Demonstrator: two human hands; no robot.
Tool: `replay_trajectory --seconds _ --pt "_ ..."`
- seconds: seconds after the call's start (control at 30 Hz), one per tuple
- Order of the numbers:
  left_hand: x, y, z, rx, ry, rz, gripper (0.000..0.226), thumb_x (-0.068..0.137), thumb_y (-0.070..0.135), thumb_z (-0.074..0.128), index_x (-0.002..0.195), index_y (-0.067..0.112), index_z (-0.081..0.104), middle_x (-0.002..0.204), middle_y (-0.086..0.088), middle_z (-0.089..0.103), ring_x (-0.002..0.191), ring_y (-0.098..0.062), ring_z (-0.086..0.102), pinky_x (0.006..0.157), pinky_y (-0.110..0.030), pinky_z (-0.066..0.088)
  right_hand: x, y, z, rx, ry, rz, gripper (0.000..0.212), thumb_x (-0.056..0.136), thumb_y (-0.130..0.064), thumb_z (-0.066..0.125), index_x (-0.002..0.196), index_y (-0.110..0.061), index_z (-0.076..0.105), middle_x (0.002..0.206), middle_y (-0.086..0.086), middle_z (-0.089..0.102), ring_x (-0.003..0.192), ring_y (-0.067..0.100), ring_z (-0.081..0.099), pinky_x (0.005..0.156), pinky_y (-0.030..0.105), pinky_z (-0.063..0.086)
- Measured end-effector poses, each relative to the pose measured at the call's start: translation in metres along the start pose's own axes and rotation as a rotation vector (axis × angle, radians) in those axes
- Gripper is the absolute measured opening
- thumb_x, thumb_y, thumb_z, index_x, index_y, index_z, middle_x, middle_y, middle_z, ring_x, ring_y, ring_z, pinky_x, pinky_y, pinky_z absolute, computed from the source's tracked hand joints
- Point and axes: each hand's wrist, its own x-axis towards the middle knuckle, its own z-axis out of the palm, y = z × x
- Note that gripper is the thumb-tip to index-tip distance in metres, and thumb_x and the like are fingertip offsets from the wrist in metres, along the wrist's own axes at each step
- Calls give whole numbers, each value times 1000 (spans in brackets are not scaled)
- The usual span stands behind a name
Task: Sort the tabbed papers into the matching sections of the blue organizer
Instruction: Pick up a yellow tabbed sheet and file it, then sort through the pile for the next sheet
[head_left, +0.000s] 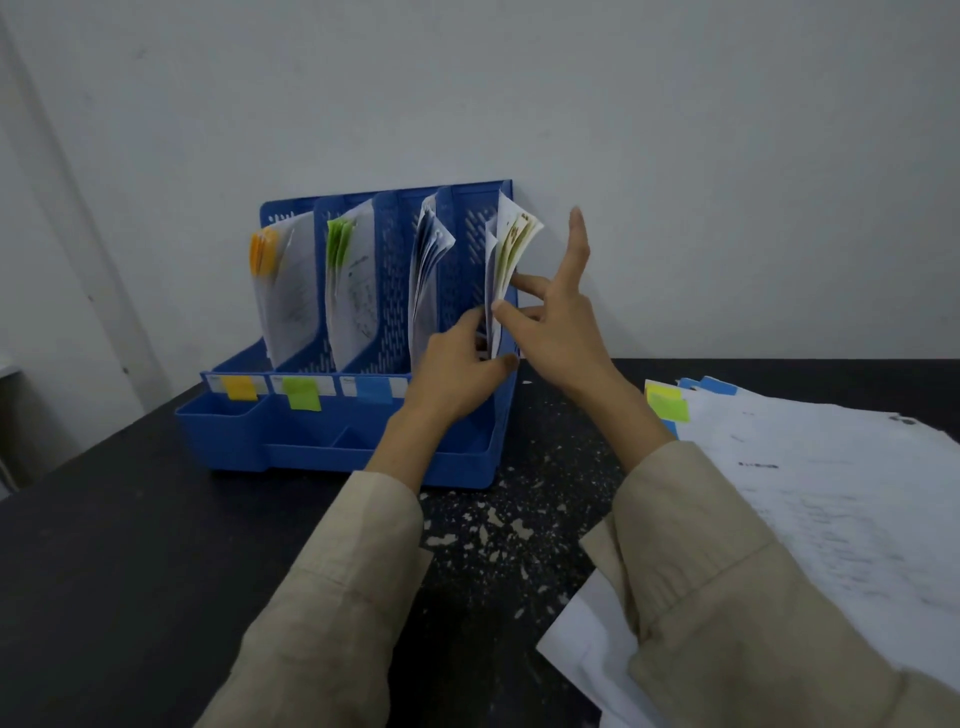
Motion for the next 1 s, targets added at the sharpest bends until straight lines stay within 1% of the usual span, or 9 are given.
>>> replay_trajectory --seconds 0.07,0.13,0.23,0.37,0.53,0.63,0.73,0.83,1.0 --pt "-1 -2 3 14 -13 1 42 88 27 62 127 17 51 106 1 62 96 -14 58 82 -30 49 0 0 -1 -12 -49 33 84 94 -14 54 149 -26 -8 139 11 49 97 20 64 91 31 49" --pt "-1 -3 5 41 -38 16 36 89 25 59 123 15 52 98 4 61 88 -12 58 70 -24 47 -1 1 0 -36 -108 39 71 97 -18 50 151 -22 4 143 8 45 98 15 60 87 19 44" --pt "-1 -5 5 64 -46 46 29 90 19 55 118 11 53 79 10 54 70 -3 51 54 -15 35 -1 3 3 -38 -152 46 60 99 -20 44 151 -21 14 145 7 42 118 19 54 74 2 37" --pt "-1 -7 4 33 -39 79 28 89 14 54 118 12 56 87 3 63 76 -11 58 58 -15 41 2 11 4 -107 -144 39 55 100 -23 43 150 -20 22 144 9 44 125 19 49 80 3 33" --pt "-6 -8 3 -17 -11 113 36 89 6 54 125 8 54 104 -5 66 90 -12 59 62 2 38 5 20 4 -158 -146 19 51 101 -18 40 149 -15 24 145 12 42 133 18 41 89 4 28" --pt "-5 -9 2 -28 -27 90 24 94 9 48 116 12 57 80 7 60 67 -1 51 53 -8 37 3 22 6 -165 -176 23 51 101 -16 38 149 -18 22 145 13 42 132 20 42 85 2 28" --pt "-2 -13 3 -1 -48 67 23 99 12 40 114 11 56 69 5 54 58 -3 46 47 -11 32 2 23 6 -150 -188 30 50 101 -16 38 149 -17 22 146 14 39 133 18 40 88 3 27" --pt "-1 -14 1 46 -100 47 27 101 13 35 120 7 52 76 2 54 61 -4 46 48 -10 33 2 24 8 -152 -202 30 49 101 -16 38 148 -16 25 147 13 38 135 17 37 92 4 25" --pt "1 -13 1 94 -172 21 37 100 15 34 136 16 43 107 -15 62 84 -24 57 74 -35 47 1 24 10 -156 -222 45 45 102 -16 38 146 -14 31 146 12 40 133 18 40 93 6 26"
